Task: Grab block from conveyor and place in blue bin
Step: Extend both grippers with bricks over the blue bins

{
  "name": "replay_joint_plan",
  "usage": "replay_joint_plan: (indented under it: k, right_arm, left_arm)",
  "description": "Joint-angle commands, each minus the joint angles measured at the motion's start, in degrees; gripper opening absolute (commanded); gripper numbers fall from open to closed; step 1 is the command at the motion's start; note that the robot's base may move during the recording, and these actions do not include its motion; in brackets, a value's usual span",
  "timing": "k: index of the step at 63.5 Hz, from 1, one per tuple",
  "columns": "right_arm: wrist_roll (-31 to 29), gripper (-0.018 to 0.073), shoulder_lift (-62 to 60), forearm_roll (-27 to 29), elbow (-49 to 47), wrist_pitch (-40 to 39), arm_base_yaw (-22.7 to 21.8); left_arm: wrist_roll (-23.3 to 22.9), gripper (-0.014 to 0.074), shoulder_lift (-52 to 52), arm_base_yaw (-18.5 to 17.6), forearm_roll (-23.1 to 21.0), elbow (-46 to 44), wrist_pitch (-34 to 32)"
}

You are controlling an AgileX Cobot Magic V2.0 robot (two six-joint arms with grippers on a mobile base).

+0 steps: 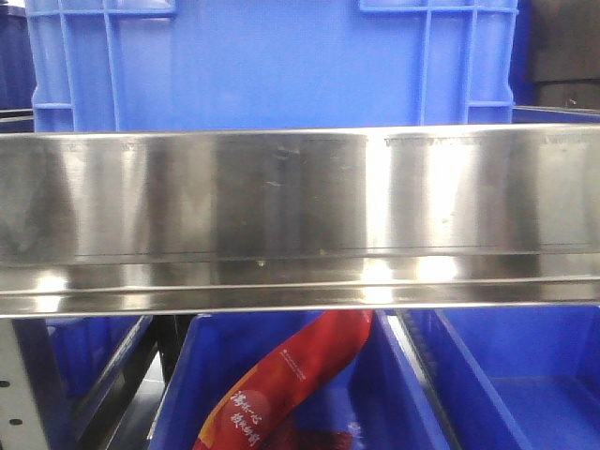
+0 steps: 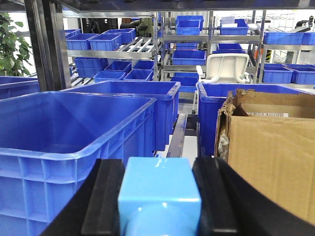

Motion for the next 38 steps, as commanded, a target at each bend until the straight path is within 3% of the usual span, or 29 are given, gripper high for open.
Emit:
replay_joint_plan:
  k: [1,38]
  right_arm:
    - [0.04,-0.0162,-0.28,-0.31,-0.01,-1.41,0.23]
    - [0.04,-0.0162,-0.28,-0.31,-0.01,-2.66,0.23]
  left_arm:
    - [0.1,-0.0111,-0.3,-0.01,-0.63,-0.04,-0.71]
    - [0.1,-0.0111,-0.3,-0.01,-0.63,-0.04,-0.82]
